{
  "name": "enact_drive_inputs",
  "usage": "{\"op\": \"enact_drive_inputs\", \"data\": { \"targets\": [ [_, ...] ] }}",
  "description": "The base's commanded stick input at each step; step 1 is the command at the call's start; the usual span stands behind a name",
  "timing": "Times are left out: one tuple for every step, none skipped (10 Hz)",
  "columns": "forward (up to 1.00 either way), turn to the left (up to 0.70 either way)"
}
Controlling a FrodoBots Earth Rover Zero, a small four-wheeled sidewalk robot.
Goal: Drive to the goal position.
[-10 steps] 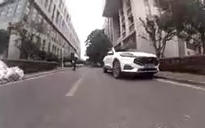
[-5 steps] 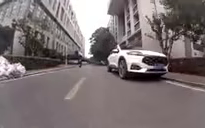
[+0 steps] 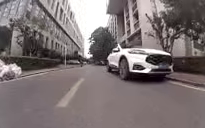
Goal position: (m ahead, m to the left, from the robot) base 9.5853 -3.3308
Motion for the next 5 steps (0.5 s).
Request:
{"op": "enact_drive_inputs", "data": {
  "targets": [
    [0.70, 0.00],
    [0.70, 0.00],
    [0.70, 0.01],
    [0.70, 0.10],
    [0.70, 0.14]
  ]
}}
